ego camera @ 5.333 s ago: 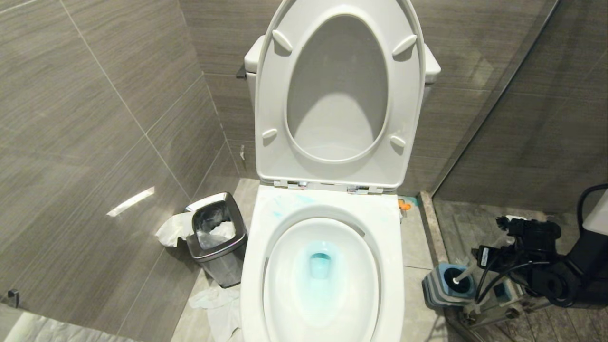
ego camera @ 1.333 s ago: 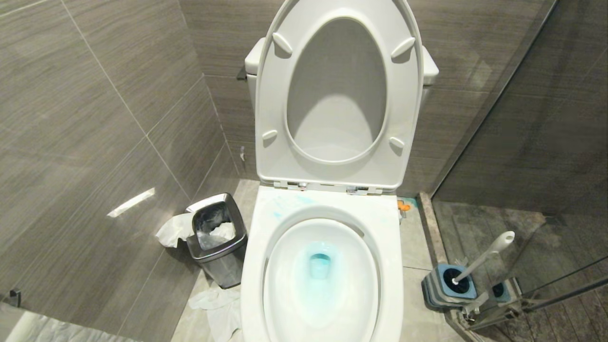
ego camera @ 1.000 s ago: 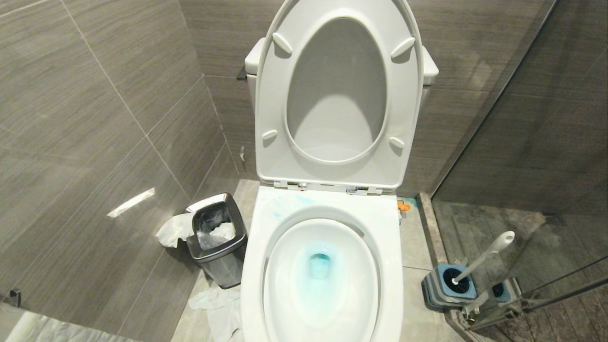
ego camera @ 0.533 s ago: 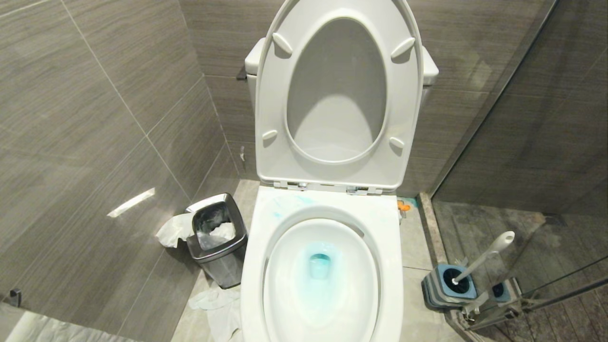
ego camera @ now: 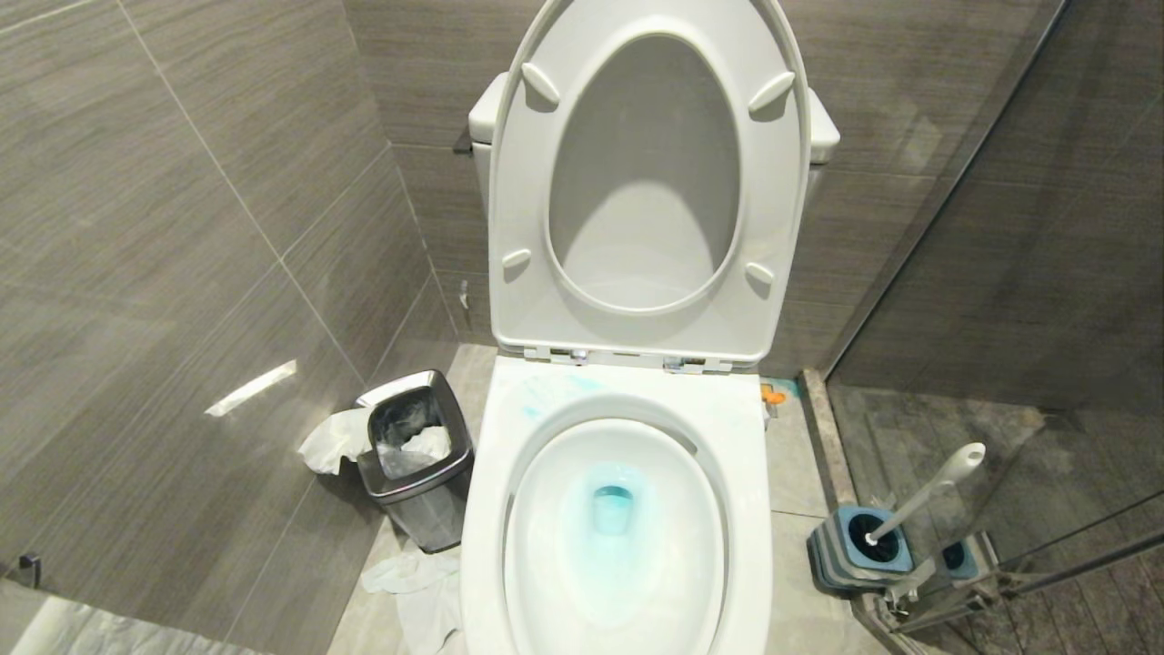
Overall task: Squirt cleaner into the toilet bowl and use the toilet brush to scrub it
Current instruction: Flush the toilet
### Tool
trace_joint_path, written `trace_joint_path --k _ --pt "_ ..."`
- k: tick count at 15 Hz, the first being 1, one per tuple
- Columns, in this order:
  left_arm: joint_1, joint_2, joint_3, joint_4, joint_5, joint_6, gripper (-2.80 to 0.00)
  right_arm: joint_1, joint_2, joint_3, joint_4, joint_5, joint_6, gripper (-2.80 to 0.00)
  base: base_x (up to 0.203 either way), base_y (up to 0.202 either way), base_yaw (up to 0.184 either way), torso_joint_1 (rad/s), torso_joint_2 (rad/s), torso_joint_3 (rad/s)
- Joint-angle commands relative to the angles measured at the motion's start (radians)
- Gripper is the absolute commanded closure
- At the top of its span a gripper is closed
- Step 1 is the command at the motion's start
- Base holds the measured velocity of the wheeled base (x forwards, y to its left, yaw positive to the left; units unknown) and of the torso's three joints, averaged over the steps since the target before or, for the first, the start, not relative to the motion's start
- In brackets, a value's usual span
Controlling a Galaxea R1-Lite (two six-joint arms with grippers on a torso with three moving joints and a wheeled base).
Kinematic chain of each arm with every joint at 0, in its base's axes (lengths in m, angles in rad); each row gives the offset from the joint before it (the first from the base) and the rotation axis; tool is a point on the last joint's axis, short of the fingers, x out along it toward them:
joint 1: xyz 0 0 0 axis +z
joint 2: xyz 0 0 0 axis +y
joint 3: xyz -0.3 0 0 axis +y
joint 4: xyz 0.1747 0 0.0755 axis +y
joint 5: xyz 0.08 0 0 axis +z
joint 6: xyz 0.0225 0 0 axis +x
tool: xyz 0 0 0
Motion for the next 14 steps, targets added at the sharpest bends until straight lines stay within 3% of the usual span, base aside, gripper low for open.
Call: trace_joint_path --k 1,4,14 --pt "-0.001 0.001 0.000 0.000 0.000 0.000 0.00 0.000 0.002 0.000 0.009 -0.007 0.008 0.00 0.000 0.000 0.000 0.000 0.00 0.000" --pt "-0.001 0.001 0.000 0.000 0.000 0.000 0.00 0.000 0.002 0.000 0.006 -0.009 0.045 0.00 0.000 0.000 0.000 0.000 0.00 0.000" --pt "-0.001 0.001 0.000 0.000 0.000 0.000 0.00 0.000 0.002 -0.001 0.008 -0.012 0.050 0.00 0.000 0.000 0.000 0.000 0.00 0.000"
